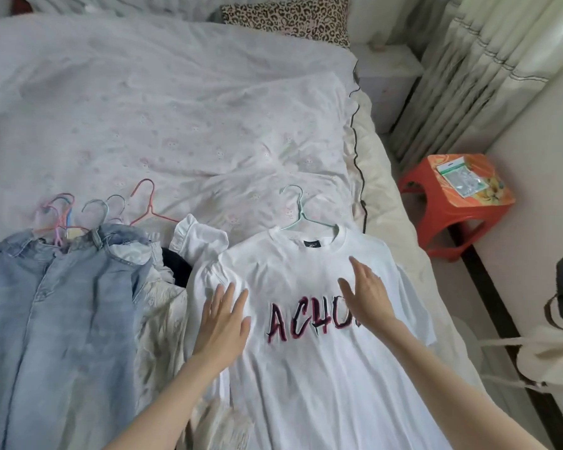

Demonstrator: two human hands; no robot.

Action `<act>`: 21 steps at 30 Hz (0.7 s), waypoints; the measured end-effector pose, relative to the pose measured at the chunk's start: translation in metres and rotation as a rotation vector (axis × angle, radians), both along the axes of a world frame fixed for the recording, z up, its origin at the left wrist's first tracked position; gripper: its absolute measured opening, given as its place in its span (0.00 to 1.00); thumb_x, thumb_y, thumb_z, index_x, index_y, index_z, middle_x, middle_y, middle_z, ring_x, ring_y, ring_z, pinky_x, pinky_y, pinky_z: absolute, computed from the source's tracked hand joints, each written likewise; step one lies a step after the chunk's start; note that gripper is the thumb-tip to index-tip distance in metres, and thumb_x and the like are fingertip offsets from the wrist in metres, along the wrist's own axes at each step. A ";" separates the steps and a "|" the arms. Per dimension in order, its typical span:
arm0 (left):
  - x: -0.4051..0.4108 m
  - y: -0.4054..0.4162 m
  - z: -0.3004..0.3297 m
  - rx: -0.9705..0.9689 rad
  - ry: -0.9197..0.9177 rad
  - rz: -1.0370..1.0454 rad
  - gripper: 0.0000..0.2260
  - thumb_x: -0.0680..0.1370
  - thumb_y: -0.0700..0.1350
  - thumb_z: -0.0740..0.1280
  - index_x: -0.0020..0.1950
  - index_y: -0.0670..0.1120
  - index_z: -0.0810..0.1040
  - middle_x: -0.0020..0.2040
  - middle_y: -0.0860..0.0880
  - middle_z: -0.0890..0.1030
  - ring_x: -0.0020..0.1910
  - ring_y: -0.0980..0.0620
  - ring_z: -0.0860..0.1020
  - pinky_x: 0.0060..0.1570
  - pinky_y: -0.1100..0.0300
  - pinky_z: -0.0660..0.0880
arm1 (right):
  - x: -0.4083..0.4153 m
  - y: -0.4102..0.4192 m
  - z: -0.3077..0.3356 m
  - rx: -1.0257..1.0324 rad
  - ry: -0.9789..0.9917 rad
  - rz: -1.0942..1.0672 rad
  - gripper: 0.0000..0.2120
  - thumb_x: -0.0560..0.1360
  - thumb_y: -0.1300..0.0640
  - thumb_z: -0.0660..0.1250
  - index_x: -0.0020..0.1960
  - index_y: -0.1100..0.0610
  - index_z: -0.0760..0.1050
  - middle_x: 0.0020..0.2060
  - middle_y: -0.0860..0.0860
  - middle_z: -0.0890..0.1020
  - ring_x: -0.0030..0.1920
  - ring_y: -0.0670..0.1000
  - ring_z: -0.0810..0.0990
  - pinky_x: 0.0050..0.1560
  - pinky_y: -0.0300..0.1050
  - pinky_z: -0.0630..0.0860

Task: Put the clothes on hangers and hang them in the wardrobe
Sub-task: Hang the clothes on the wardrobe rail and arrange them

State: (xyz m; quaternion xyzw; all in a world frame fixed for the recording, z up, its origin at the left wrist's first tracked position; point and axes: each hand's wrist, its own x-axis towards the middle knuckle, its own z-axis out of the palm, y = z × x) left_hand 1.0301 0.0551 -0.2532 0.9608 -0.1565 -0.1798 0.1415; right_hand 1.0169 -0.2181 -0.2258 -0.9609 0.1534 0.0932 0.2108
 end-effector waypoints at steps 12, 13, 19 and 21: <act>0.136 -0.034 -0.058 0.025 -0.109 0.054 0.21 0.74 0.48 0.54 0.60 0.41 0.76 0.47 0.43 0.80 0.43 0.41 0.79 0.43 0.47 0.76 | 0.146 -0.066 -0.086 -0.210 0.274 -0.006 0.20 0.81 0.56 0.47 0.72 0.57 0.57 0.69 0.53 0.66 0.71 0.54 0.60 0.70 0.57 0.51; 0.138 -0.035 -0.056 -0.016 -0.103 0.067 0.19 0.76 0.48 0.55 0.60 0.41 0.77 0.45 0.43 0.79 0.42 0.41 0.78 0.41 0.49 0.76 | 0.148 -0.069 -0.087 -0.236 0.287 0.004 0.18 0.81 0.56 0.46 0.69 0.56 0.61 0.66 0.55 0.68 0.68 0.55 0.64 0.69 0.56 0.53; 0.128 -0.031 -0.038 -0.329 -0.302 0.143 0.16 0.77 0.51 0.53 0.41 0.45 0.75 0.34 0.50 0.78 0.33 0.44 0.74 0.36 0.56 0.66 | 0.139 -0.080 -0.072 -0.195 0.195 0.102 0.13 0.80 0.52 0.55 0.58 0.55 0.73 0.54 0.57 0.72 0.57 0.61 0.71 0.56 0.49 0.66; 0.122 -0.032 -0.020 -0.367 -0.383 0.130 0.13 0.76 0.49 0.54 0.39 0.46 0.74 0.33 0.51 0.78 0.33 0.46 0.72 0.35 0.57 0.64 | 0.134 -0.082 -0.061 -0.129 0.176 0.108 0.11 0.79 0.54 0.56 0.57 0.57 0.72 0.54 0.56 0.75 0.57 0.61 0.72 0.55 0.49 0.67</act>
